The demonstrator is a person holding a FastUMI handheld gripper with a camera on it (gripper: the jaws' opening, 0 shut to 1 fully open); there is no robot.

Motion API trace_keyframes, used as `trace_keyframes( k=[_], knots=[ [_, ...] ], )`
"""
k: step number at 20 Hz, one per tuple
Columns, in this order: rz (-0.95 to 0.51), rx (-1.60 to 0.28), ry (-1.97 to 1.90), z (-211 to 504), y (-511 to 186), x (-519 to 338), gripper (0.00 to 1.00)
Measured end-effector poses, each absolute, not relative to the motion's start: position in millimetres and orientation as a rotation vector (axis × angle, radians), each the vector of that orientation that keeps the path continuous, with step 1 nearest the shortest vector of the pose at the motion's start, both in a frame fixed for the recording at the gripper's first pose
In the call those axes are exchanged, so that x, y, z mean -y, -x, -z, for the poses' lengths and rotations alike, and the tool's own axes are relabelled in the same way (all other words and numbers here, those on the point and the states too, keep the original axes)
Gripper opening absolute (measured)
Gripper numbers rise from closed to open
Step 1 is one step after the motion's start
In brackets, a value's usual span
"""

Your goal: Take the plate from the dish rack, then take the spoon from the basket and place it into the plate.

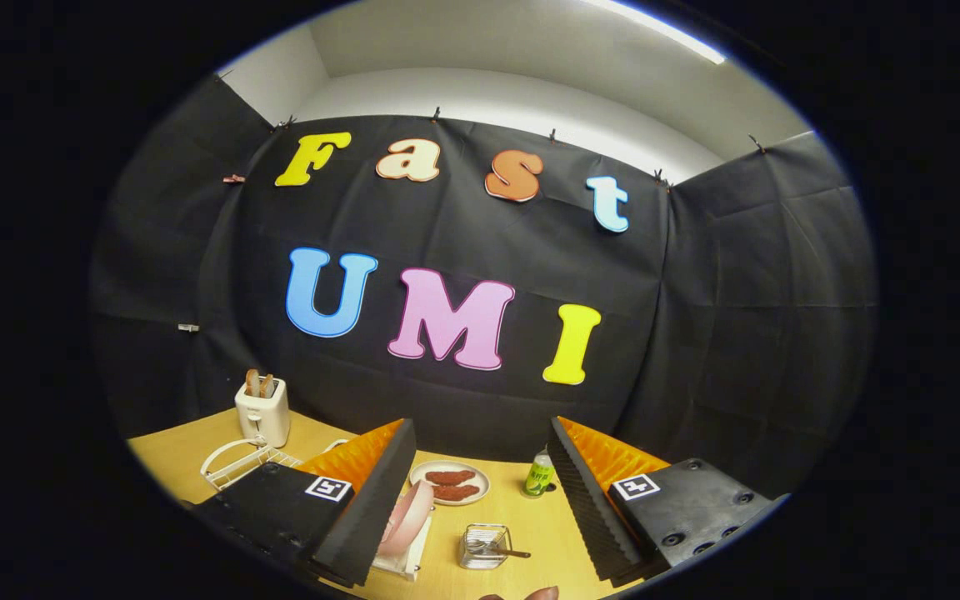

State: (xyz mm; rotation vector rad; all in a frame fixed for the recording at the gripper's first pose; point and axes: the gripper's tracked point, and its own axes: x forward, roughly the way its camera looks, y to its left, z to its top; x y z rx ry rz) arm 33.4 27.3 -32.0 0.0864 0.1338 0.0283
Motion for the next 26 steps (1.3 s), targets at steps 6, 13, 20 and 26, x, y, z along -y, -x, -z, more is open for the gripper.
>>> trace_keyframes(
  k=[6,13,20,26],
  knots=[
    [-0.124,-0.451,-0.176,93.2,-62.0,-61.5,0.98],
    [-0.165,-0.834,-0.249,183.6,-100.1,-107.0,0.97],
    [-0.043,-1.145,-0.262,290.6,-109.6,-132.6,0.71],
    [0.101,-1.186,-0.093,319.3,-120.1,-120.9,0.28]
  ],
)
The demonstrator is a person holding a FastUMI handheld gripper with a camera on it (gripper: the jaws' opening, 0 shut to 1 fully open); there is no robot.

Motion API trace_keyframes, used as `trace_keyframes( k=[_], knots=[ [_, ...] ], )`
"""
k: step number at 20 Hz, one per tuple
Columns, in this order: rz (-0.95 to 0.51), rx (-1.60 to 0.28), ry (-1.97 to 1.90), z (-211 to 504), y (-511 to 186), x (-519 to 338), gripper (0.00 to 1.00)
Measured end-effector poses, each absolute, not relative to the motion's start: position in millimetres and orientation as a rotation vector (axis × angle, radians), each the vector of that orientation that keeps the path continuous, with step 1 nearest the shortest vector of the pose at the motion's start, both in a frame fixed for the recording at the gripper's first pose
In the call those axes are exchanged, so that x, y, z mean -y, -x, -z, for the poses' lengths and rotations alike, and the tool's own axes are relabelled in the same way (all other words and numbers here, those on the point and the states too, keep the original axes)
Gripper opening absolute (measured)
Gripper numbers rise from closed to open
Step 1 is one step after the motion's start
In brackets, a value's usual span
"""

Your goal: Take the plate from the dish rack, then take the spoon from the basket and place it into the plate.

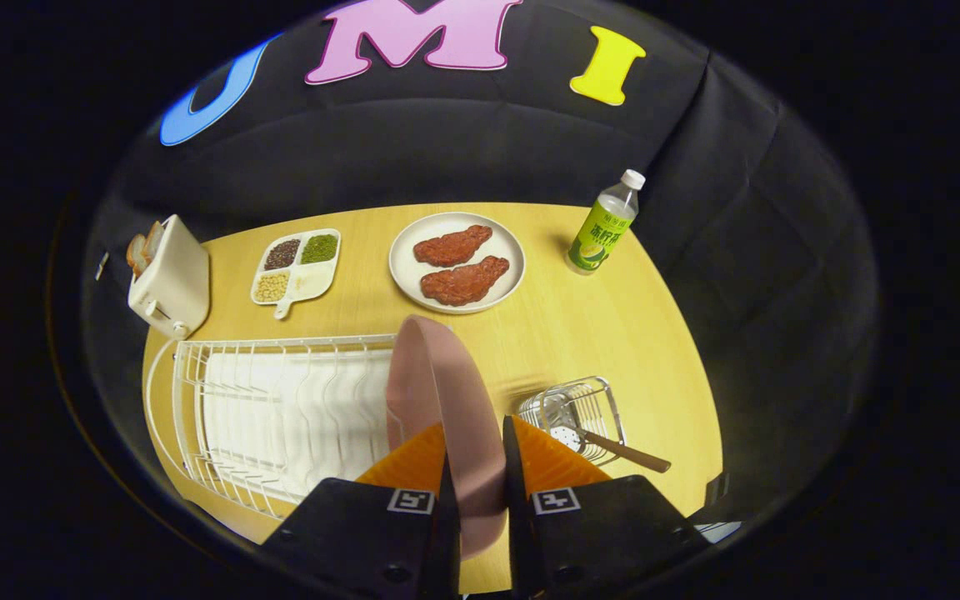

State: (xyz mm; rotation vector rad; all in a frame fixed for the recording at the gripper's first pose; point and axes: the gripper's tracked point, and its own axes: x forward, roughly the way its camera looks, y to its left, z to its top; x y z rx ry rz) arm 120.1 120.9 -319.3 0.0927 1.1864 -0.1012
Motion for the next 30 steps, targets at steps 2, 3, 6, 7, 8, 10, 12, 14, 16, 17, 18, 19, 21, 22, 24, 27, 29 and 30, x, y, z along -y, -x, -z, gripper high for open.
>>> trace_keyframes(
  k=[2,3,6,7,8,10,12,14,16,17,18,19,21,22,24,27,29,30],
  knots=[
    [0.086,-1.189,-0.02,313.9,-122.0,-124.8,0.26],
    [0.075,-1.196,0.009,312.5,-122.8,-126.5,0.26],
    [0.042,-1.199,0.1,304.5,-127.6,-128.7,0.26],
    [0.029,-1.19,0.138,300.1,-130.6,-128.3,0.26],
    [0.022,-1.177,0.174,294.4,-134.2,-127.2,0.26],
    [0.015,-1.157,0.227,288.0,-136.4,-126.9,0.25],
    [0.006,-1.151,0.254,286.0,-133.3,-130.3,0.26],
    [0.008,-1.141,0.268,284.1,-132.1,-130.1,0.25],
    [0.023,-1.129,0.305,280.1,-133.8,-127.0,0.25],
    [0.035,-1.115,0.334,275.4,-136.0,-124.3,0.25],
    [0.032,-1.103,0.341,272.3,-140.2,-126.0,0.25],
    [0.026,-1.089,0.342,267.5,-144.6,-129.8,0.22],
    [0.014,-1.064,0.327,258.3,-148.7,-132.5,0.22],
    [0.01,-1.069,0.322,260.0,-147.4,-130.4,0.22],
    [-0.006,-1.084,0.305,262.7,-142.8,-125.0,0.21],
    [-0.034,-1.035,0.253,244.9,-137.1,-117.5,0.21],
    [-0.062,-0.998,0.169,228.0,-128.7,-114.6,0.21],
    [-0.08,-0.99,0.1,221.2,-120.4,-116.2,0.21]
  ],
)
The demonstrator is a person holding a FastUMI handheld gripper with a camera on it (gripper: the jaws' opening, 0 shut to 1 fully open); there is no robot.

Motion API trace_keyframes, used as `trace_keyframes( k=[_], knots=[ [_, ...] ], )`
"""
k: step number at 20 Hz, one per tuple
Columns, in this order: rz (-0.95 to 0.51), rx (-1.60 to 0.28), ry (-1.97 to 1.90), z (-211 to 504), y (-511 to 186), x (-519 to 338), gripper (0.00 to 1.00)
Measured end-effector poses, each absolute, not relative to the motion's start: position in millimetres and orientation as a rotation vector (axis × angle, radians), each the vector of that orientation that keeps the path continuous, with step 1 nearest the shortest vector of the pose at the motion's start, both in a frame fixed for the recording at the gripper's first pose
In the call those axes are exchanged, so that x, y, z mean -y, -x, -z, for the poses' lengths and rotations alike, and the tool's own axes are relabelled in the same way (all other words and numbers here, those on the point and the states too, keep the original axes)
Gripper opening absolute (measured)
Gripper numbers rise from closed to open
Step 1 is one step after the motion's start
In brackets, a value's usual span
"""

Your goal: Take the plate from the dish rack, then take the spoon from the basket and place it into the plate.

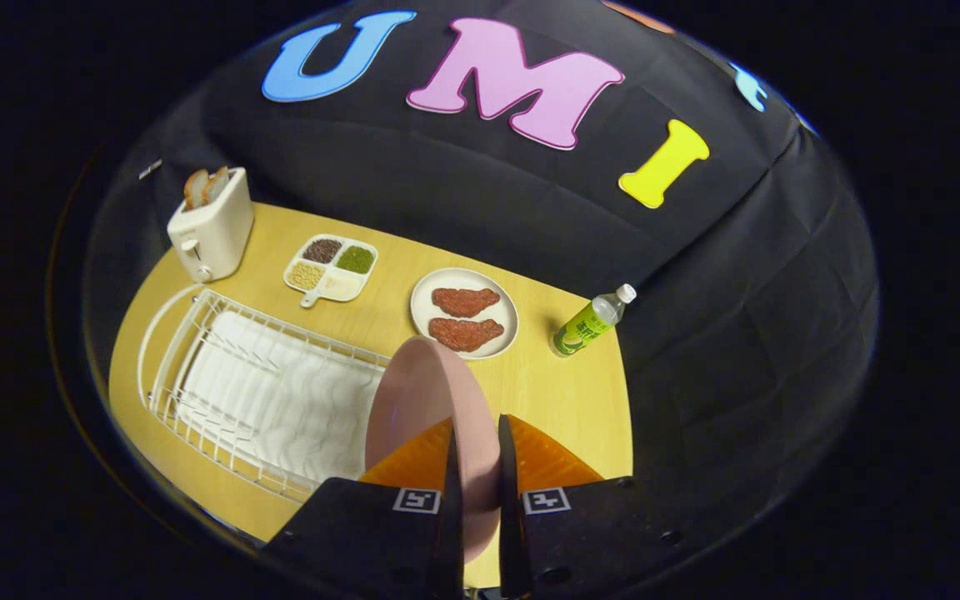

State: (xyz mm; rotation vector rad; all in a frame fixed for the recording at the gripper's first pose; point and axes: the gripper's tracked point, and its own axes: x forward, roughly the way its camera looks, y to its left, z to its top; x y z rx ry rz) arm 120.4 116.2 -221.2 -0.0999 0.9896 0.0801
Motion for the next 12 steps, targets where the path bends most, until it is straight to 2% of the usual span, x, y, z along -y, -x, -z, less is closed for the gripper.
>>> trace_keyframes(
  k=[6,12],
  knots=[
    [-0.183,-1.032,-0.421,210.4,-41.0,-137.5,0.21],
    [-0.19,-1.169,-0.631,270.6,56.7,-154.1,0.21]
  ],
)
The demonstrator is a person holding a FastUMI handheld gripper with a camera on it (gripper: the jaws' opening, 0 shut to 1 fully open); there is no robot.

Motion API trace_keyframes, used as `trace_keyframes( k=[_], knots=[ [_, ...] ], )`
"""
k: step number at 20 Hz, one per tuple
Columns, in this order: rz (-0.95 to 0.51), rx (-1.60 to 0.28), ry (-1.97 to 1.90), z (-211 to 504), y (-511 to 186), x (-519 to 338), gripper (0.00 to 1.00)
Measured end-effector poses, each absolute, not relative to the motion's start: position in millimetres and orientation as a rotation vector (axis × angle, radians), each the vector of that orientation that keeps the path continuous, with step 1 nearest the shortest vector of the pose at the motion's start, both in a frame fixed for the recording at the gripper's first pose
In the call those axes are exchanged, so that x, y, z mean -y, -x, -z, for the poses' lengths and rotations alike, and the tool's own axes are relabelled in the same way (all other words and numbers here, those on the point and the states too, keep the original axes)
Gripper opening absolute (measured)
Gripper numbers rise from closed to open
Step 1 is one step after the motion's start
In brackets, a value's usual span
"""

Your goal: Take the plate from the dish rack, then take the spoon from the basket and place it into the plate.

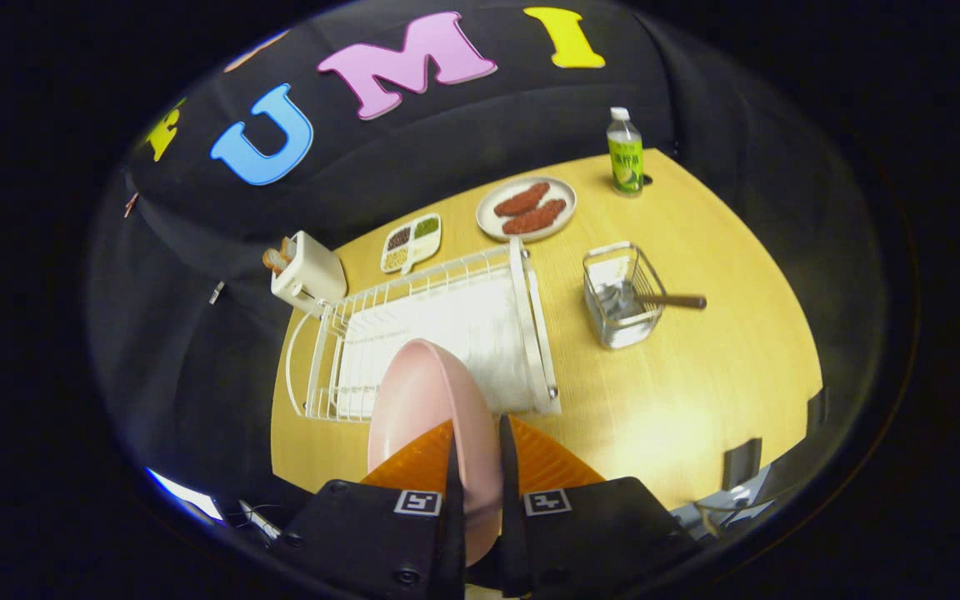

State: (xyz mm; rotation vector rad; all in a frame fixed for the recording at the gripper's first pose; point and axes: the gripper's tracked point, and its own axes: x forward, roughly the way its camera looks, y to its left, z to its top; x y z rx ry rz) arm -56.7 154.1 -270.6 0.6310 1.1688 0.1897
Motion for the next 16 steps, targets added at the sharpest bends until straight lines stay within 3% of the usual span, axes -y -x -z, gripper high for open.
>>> trace_keyframes(
  k=[5,16],
  knots=[
    [-0.193,-1.282,-0.681,334.2,106.7,-178.5,0.21],
    [-0.226,-1.327,-0.854,388.5,126.3,-209.7,0.22]
  ],
)
